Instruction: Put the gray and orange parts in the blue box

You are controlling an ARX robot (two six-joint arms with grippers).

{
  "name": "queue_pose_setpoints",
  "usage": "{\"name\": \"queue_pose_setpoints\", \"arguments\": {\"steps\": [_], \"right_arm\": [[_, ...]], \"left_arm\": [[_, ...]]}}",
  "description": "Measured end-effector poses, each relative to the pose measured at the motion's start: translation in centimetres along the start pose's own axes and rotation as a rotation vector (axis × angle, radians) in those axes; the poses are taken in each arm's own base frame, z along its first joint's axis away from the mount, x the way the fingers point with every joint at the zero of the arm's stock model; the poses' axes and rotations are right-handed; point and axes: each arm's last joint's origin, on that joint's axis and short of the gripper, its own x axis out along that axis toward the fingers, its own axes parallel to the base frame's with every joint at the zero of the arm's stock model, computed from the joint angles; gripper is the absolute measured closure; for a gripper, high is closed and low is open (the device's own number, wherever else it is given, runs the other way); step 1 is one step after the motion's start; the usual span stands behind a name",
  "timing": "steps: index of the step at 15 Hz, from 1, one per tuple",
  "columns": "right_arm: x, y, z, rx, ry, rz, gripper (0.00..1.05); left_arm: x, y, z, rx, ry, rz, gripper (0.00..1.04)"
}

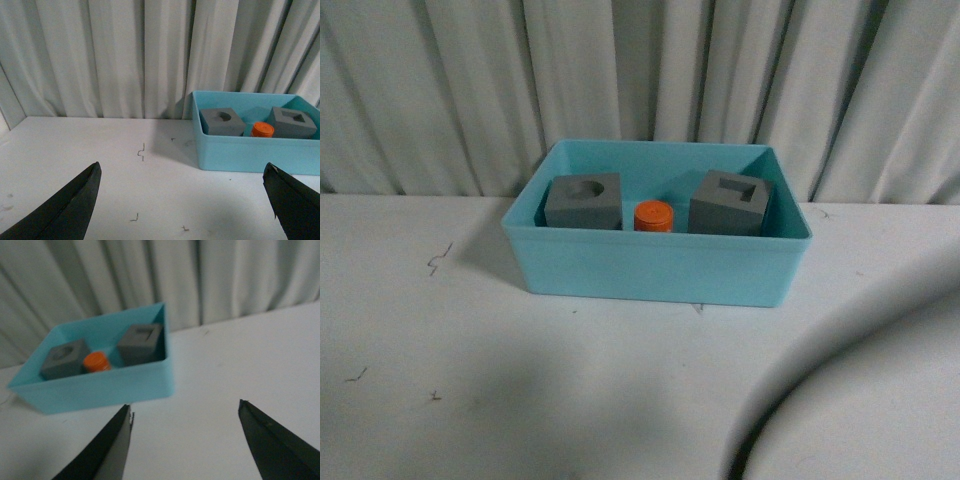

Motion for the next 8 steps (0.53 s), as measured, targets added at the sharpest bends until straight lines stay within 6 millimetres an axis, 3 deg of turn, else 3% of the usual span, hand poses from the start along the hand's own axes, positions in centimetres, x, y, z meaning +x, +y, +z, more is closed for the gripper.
{"name": "queue_pose_setpoints", "arguments": {"steps": [2,4,5,8], "right_arm": [[-1.0,-2.6,2.1,-0.128,-0.136,0.023,0.68],[-1.6,-4.7,1.2,-0.192,-0.099,0.011,0.96],[-1.9,-5.3,1.4,-0.197,-0.111,0.014,1.03],[-2.4,-6.9,1.1,-0.198,-0.124,0.015,1.03]], "left_arm": [[0.0,0.0,0.0,0.0,0.0,-0.001,0.07],[0.0,0.0,0.0,0.0,0.0,0.0,0.07],[0.0,0.0,0.0,0.0,0.0,-0.001,0.07],[0.0,0.0,0.0,0.0,0.0,-0.002,0.07]]}}
